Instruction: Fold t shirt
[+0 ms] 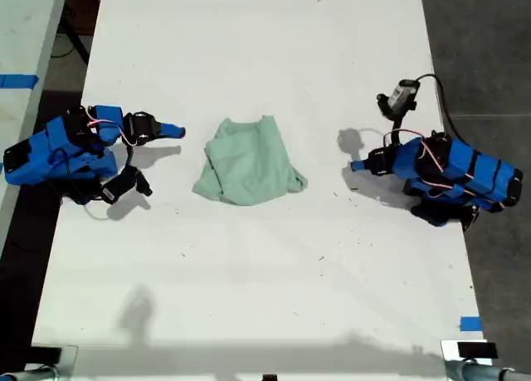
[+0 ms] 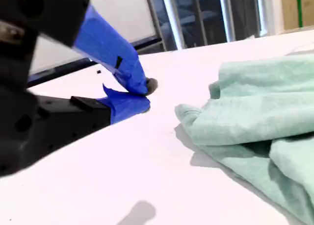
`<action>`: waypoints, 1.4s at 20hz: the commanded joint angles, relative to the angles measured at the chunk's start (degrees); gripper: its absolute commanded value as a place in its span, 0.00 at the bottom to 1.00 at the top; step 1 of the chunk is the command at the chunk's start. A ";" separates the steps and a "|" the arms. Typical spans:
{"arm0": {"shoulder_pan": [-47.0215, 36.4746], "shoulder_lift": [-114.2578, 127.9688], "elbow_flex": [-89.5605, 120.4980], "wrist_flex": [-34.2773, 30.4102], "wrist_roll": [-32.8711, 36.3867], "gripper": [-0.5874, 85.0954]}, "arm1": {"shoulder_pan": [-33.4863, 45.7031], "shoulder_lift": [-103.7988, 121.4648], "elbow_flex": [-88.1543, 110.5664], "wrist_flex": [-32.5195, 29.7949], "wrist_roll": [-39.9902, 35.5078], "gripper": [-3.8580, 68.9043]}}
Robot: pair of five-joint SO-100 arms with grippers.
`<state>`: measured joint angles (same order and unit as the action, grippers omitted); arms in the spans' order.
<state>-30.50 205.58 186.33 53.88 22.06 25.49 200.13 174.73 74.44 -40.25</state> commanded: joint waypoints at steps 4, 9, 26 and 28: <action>-2.81 0.62 2.20 2.90 -3.52 0.16 | 1.49 0.88 3.60 0.44 4.75 0.22; -2.99 0.62 2.20 2.64 -3.34 0.02 | 1.93 0.88 3.60 0.97 5.45 0.03; -3.96 0.62 2.20 2.81 -2.20 0.01 | 2.46 0.88 3.60 1.14 5.63 0.04; -4.31 0.62 2.20 2.90 -2.29 0.15 | 2.55 0.88 3.60 1.14 5.63 0.09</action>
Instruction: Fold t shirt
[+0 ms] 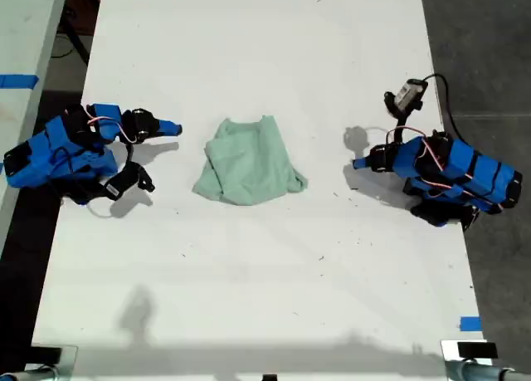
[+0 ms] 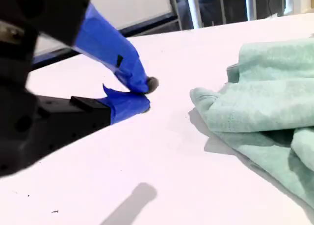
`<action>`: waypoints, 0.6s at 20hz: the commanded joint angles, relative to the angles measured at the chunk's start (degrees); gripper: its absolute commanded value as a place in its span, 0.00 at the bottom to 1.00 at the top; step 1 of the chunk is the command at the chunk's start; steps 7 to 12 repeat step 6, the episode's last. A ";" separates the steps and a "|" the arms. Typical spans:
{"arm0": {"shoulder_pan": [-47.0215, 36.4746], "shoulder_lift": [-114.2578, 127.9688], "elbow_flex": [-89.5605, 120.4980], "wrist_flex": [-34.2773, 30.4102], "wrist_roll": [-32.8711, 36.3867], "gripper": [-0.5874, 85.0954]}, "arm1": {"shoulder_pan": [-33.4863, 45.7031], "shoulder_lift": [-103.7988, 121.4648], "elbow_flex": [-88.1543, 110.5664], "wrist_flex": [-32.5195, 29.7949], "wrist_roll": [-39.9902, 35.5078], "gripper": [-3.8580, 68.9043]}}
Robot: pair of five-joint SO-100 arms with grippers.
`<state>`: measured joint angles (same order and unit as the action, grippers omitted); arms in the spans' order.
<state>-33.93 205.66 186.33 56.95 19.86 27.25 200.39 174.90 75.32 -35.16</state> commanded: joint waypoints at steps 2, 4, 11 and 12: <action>-1.05 0.53 2.20 -0.09 -0.18 0.00 | 0.79 0.62 3.43 0.26 0.44 0.06; -0.97 0.53 2.20 -0.09 -0.18 0.00 | 0.70 0.62 3.43 0.26 0.35 0.05; -0.97 0.53 2.20 -0.09 -0.18 0.00 | 0.79 0.62 3.43 0.35 0.53 0.05; -0.97 0.53 2.20 -0.09 -0.18 0.00 | 0.79 0.62 3.43 0.35 0.53 0.05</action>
